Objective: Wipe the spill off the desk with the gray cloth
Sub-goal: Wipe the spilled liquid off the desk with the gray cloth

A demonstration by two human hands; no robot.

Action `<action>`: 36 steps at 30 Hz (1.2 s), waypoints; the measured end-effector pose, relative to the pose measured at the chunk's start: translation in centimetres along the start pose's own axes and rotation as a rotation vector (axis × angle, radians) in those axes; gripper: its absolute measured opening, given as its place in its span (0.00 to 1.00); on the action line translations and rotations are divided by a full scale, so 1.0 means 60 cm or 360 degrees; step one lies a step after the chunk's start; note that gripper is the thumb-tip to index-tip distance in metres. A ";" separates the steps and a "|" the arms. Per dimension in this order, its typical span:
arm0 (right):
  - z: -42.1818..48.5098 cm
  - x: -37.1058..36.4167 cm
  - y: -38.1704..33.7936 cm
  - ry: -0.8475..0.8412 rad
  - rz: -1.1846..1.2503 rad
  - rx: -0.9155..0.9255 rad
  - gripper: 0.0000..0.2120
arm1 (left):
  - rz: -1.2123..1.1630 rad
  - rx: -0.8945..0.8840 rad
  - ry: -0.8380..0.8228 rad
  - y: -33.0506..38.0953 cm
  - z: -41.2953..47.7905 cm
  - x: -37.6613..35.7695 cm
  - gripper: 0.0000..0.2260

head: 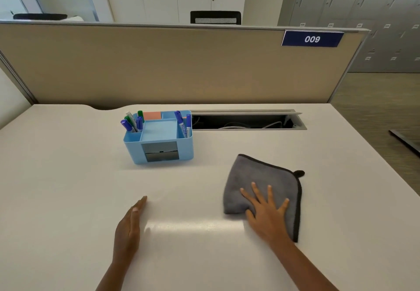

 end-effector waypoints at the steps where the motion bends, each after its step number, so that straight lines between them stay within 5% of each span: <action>1: -0.015 -0.007 0.021 0.0102 -0.0028 0.0038 0.31 | 0.0001 0.0001 -0.0001 0.002 0.000 -0.001 0.26; 7: -0.152 -0.055 -0.003 0.0287 0.0021 0.0393 0.46 | 0.0035 -0.0010 -0.0016 0.005 -0.001 -0.001 0.27; 13: -0.166 -0.060 -0.114 0.0212 -0.0080 0.0721 0.41 | 0.0125 -0.0045 -0.0040 0.005 0.000 -0.002 0.27; 22: -0.024 -0.004 -0.103 -0.0036 0.0027 0.0427 0.29 | 0.0263 -0.0014 -0.0107 0.014 -0.002 -0.002 0.24; 30: -0.040 -0.014 -0.011 -0.0204 -0.0128 0.0875 0.38 | 0.0615 -0.0224 -0.0052 0.043 0.001 -0.046 0.16; 33: -0.049 0.006 0.030 -0.0277 0.0136 0.1032 0.30 | 0.0575 -0.0258 -0.0082 0.075 0.009 -0.080 0.12; 36: -0.057 0.046 0.046 -0.0476 0.0569 0.0829 0.22 | 0.0483 -0.0112 -0.0186 0.107 0.012 -0.118 0.14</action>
Point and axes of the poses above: each hand's wrist, its own z-axis towards the middle knuckle, its own x-axis out of the back of the hand, y = z × x, the point moved 1 cm from there along z, towards the middle knuckle, and after that the axes turned 12 degrees about -x, right-handed, at the moved point
